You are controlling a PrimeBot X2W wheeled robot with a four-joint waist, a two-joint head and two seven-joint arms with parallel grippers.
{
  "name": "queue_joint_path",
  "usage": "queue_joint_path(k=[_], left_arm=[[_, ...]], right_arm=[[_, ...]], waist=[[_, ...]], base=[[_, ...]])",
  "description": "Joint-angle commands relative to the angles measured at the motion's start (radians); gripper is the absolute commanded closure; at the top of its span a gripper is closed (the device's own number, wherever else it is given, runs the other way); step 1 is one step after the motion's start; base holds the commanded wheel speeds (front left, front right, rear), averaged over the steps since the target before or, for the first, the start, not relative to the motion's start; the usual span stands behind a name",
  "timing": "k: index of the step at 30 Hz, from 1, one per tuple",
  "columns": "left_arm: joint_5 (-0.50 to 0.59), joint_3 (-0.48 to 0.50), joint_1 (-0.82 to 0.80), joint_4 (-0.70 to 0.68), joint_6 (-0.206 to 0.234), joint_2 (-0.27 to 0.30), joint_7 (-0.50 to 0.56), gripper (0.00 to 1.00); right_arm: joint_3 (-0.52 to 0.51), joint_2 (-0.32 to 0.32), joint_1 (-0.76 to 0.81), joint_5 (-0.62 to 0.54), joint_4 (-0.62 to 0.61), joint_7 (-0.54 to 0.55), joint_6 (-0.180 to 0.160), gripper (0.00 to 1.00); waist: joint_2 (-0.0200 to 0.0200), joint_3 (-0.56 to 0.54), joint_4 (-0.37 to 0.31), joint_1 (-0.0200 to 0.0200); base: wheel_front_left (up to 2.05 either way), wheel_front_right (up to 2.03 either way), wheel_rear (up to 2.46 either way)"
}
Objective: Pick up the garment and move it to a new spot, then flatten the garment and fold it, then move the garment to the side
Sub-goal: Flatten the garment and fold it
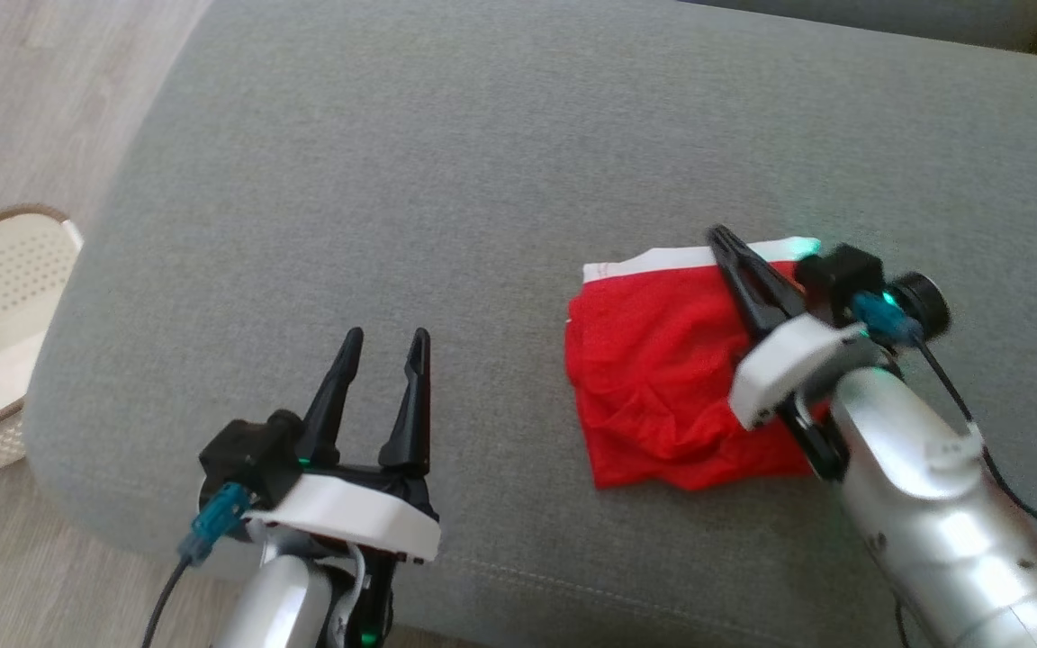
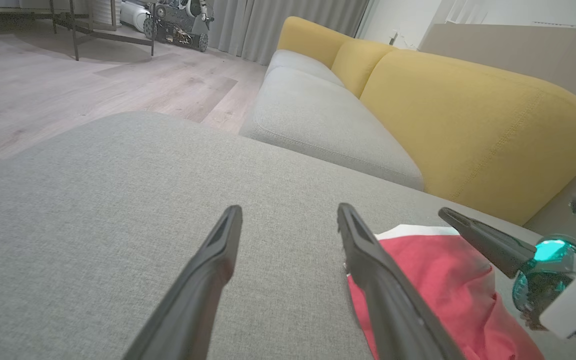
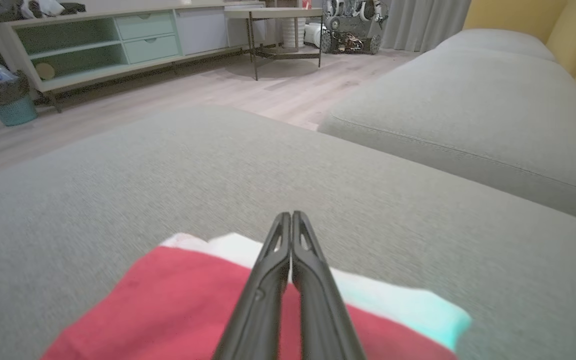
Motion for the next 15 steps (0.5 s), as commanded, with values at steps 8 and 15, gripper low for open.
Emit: queue_joint_path(k=[8, 15], left_arm=[[0.009, 0.037, -0.044, -0.034, -0.006, 0.002, -0.012, 0.0], [0.026, 0.046, -0.043, -0.025, -0.01, 0.002, -0.012, 0.0]], right_arm=[[-0.067, 0.019, 0.111, -0.088, 0.009, -0.013, -0.001, 1.0], [-0.082, 0.054, 0.098, -0.086, 0.028, -0.013, -0.001, 1.0]], waist=[[0.0, -0.002, -0.038, 0.0], [0.0, -0.019, -0.068, 0.0]], base=[[0.0, 0.0, 0.0], [0.0, 0.0, 0.0]])
